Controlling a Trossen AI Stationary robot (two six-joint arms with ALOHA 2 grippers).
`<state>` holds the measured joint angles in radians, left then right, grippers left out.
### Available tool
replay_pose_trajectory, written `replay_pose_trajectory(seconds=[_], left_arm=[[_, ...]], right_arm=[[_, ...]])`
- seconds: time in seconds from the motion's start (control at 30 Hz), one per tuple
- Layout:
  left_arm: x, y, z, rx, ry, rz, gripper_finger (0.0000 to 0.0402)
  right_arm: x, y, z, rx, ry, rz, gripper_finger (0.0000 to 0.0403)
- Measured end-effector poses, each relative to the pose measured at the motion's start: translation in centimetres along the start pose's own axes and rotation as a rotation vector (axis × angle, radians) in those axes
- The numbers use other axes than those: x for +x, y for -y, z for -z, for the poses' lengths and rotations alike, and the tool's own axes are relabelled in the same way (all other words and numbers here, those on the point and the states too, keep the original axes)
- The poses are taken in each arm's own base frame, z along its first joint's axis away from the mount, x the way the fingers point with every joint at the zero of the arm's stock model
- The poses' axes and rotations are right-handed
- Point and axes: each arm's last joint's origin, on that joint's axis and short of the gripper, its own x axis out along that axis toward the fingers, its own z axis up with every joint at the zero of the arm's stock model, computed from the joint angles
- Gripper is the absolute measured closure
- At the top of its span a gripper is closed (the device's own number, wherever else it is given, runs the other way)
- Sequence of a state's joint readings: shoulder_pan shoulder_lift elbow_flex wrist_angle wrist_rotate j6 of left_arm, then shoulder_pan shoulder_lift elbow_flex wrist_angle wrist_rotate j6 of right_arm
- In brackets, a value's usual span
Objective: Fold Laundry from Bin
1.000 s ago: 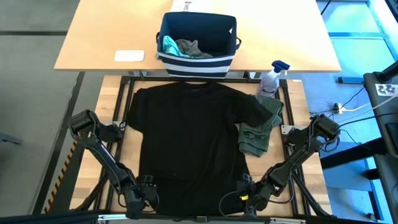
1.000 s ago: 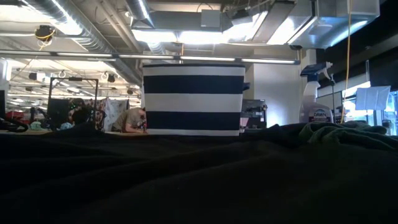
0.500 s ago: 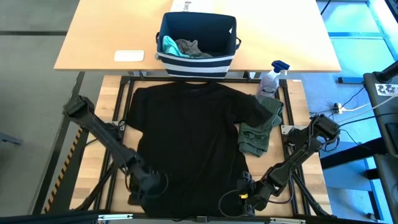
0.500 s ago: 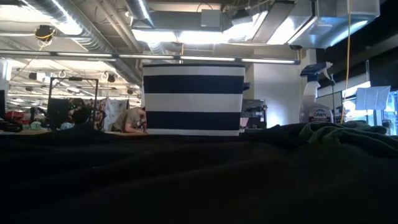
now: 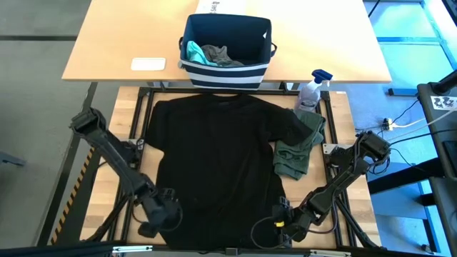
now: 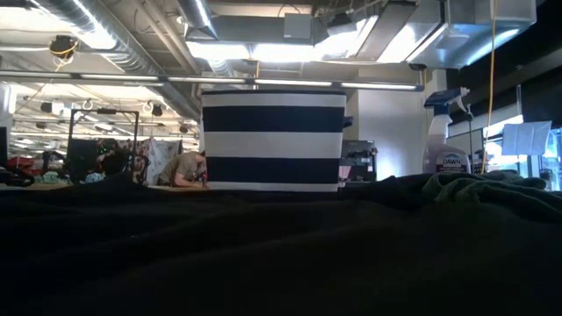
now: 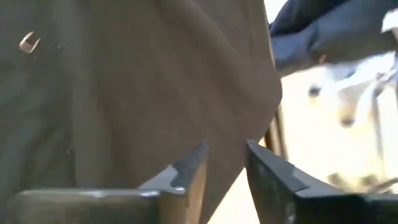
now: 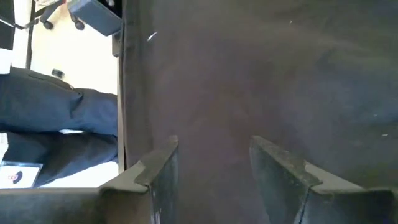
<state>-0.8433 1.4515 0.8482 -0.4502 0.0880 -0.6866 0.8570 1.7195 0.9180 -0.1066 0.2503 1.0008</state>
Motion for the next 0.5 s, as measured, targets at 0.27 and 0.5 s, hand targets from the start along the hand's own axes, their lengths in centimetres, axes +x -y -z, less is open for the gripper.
replay_pose_trajectory(seconds=[0.27,0.5], left_arm=[[2.9,2.3,3.0,0.423,-0.096,-0.052,0.0235],[5.8,2.5,4.7,0.566,-0.169,-0.152,0.0239]], right_arm=[[0.0,0.0,0.0,0.001,0.002,0.002,0.021],[0.0,0.1,-0.1,-0.001,0.033,0.027,0.021]])
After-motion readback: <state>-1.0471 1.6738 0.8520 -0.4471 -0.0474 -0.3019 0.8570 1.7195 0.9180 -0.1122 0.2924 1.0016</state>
